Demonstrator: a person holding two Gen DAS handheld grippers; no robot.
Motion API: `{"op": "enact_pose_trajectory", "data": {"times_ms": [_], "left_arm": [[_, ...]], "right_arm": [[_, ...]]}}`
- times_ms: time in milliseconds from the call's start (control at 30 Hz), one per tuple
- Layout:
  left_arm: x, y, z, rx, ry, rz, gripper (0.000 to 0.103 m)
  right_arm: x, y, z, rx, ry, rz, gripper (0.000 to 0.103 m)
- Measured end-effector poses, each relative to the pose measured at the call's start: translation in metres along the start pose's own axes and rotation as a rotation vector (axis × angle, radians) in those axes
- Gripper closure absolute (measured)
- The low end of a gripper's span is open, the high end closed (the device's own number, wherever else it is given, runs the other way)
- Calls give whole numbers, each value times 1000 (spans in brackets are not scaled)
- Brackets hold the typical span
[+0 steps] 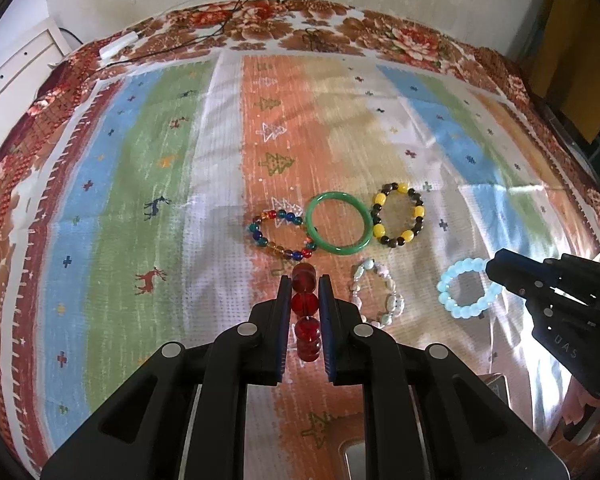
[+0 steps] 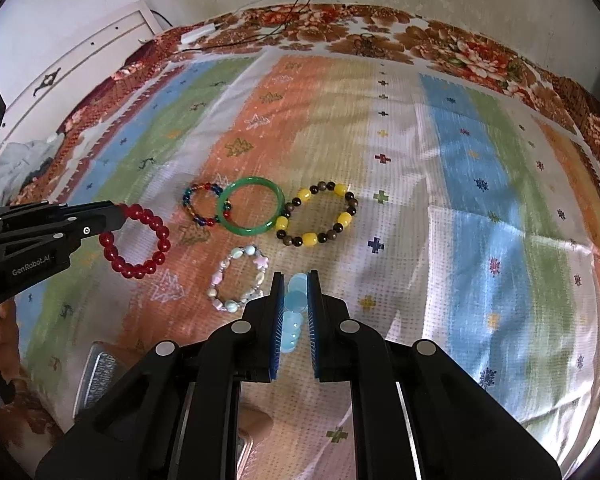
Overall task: Organize jewelry
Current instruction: 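Carry both bracelets in the grippers over the silver tin box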
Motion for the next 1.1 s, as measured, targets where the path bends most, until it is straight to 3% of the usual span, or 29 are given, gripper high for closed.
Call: {"op": "enact_pose_trajectory", "data": {"times_ms": [667, 1100], "left_arm": [[21, 49, 1, 84, -24, 39, 90], [49, 79, 14, 129, -66, 88, 90]], "right_arm": [[-13, 57, -8, 104, -4, -46, 91], [-27, 87, 9, 131, 19, -64, 91]]}}
Point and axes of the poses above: each gripper's, at about its wrist camera, not at the fingertips, and y roughly against the way its jaws point, x to its right, z to its underside, the point moved 2 cm from there along -y, roughly the way its jaws point, and after that the axes turned 12 degrees about x, right-handed, at the moved point
